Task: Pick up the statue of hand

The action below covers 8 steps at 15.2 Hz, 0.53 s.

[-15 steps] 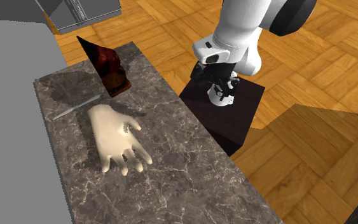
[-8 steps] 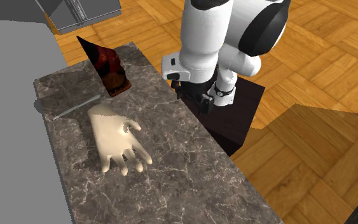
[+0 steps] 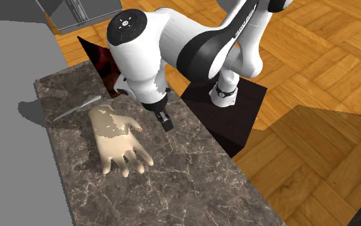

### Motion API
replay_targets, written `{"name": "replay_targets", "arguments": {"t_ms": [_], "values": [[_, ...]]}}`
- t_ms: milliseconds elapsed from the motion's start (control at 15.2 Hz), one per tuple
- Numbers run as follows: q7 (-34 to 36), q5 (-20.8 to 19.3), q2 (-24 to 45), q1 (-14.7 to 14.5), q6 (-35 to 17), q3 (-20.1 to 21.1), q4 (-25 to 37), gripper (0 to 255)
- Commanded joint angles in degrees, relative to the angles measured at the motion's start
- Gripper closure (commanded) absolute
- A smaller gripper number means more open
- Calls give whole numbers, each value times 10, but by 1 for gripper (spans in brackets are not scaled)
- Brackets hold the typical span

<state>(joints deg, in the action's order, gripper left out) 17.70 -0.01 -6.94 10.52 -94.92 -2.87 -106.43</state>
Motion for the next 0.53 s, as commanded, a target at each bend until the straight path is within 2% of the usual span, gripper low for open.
{"name": "replay_targets", "arguments": {"t_ms": [0, 462], "values": [[25, 7, 39, 12, 7, -11, 32, 0], [100, 44, 181, 58, 50, -55, 168, 0]]}}
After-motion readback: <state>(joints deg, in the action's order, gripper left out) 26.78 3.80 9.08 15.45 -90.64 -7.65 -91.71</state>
